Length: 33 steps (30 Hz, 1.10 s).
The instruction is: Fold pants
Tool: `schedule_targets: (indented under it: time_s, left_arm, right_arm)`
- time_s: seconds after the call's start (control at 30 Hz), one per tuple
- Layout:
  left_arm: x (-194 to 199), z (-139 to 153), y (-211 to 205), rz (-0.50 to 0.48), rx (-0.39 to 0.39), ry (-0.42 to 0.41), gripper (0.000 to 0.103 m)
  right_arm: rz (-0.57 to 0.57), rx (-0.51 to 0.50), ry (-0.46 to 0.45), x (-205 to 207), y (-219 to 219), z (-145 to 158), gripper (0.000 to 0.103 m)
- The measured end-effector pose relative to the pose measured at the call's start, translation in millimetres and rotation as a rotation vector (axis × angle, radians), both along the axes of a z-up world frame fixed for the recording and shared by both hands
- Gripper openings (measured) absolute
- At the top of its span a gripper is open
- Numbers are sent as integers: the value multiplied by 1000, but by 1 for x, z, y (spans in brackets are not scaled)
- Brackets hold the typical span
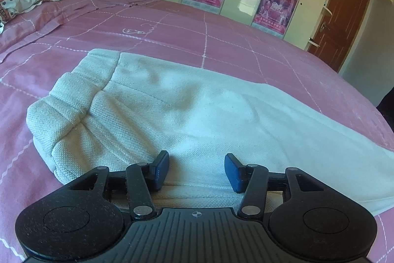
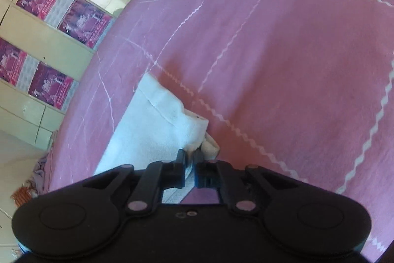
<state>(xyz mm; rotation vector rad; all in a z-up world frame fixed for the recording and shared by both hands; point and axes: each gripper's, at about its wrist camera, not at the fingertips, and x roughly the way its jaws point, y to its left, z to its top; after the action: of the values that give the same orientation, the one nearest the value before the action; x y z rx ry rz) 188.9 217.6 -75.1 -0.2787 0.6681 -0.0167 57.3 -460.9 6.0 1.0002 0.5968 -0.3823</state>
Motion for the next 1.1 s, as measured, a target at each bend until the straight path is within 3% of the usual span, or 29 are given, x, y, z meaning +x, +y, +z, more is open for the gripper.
schedule_targets:
  time_s: [0.1,0.2,0.37,0.53,0.63,0.77,0.9,1.03,1.07,1.1]
  left_arm:
    - [1,0,-2,-5,10,-1,55]
    - [1,1,-3,-9,16,-1,56]
    - [1,1,-5,-16,22,-2,58]
    - [1,1,-6,-18,27,-1,59]
    - [1,1,-6,-18,27,-1,59]
    - [1,1,-6,-19,27,-2,60]
    - [1,1,-6,-20,29,-2,60]
    - [1,0,-5,-23,30,-2,60]
    - [1,0,-5,-22,31,-2,60]
    - [1,0,-5,-23,31,-2,60]
  right_arm:
    - [11,-61,42,6,11,12,11]
    - [0,-14,-1,-2,12,13,20]
    - [-32,81,-84,-8,-3,-2,21]
    - [-58,90,-102,0,-4,-12,10]
    - [-57,0,-45,5,10,12,8]
    - [-76,-11,-35,0,15,41,8]
    - [-85,-4,93,13,6,14,6]
    - [-112,25,45,10,6,5,7]
    - [-115,6,26,5,8,9,13]
    - [-128,-29,5,-2,13,14,27]
